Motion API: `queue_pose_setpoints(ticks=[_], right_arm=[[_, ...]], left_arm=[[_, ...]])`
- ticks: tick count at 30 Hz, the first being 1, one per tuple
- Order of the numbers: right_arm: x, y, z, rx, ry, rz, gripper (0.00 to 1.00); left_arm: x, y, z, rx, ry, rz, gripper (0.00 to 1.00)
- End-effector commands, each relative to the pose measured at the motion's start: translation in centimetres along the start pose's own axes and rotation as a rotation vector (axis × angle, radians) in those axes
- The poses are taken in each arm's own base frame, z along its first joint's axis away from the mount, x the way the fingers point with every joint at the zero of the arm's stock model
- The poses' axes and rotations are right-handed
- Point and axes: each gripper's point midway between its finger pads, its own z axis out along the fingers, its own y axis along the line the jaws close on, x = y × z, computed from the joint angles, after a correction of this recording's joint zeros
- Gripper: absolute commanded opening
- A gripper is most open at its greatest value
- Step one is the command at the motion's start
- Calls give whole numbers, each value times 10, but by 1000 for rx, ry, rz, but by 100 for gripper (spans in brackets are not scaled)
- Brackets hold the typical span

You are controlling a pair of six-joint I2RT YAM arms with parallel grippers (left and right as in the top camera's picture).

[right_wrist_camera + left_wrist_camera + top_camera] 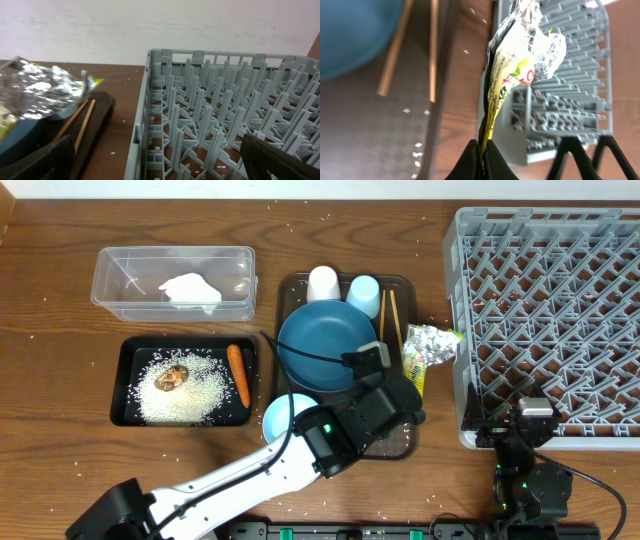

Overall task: Sort waste into correct bins and load items into the dishwasher rack
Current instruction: 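Grasp the wrapper with the left gripper and lift it, then carry the wrapper left and drop it into the clear bin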

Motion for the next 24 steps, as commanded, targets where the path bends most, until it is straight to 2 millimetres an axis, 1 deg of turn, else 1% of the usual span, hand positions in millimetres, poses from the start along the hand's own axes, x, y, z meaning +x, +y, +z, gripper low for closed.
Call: queue_pose_setpoints(ticks=[1,4,7,9,10,11,13,14,17,20,23,24], right_arm=[[1,1,0,-2,0,-9,99],[1,1,0,-2,0,-8,99],[1,1,0,-2,0,-9,99],[1,1,0,-2,0,-8,99],[0,1,0,-2,0,-8,99],[1,1,0,-2,0,-9,99],[1,1,0,-2,1,-8,99],[1,1,0,-2,1,-8,99],[1,1,0,-2,1,-8,99],[1,1,0,-2,1,-8,99],[1,1,0,-2,2,-8,99],[1,1,0,-2,2,-8,99]], left_arm=[[-38,7,-10,-23,-111,-12,7],[-79,21,-17,-44,-189,-82,6],[-135,47,-28,-76,-291,-184,6],[-171,72,-35,-116,-366,-251,6],[-191,89,-40,-143,-409,-291,6],[-206,103,-45,-166,-443,-325,6],[-237,135,-60,-212,-521,-395,6],[-255,154,-70,-239,-568,-440,6],[-288,194,-91,-278,-669,-533,6],[-315,225,-104,-291,-743,-594,6],[-335,243,-107,-263,-783,-631,6],[-341,246,-106,-243,-784,-637,6]])
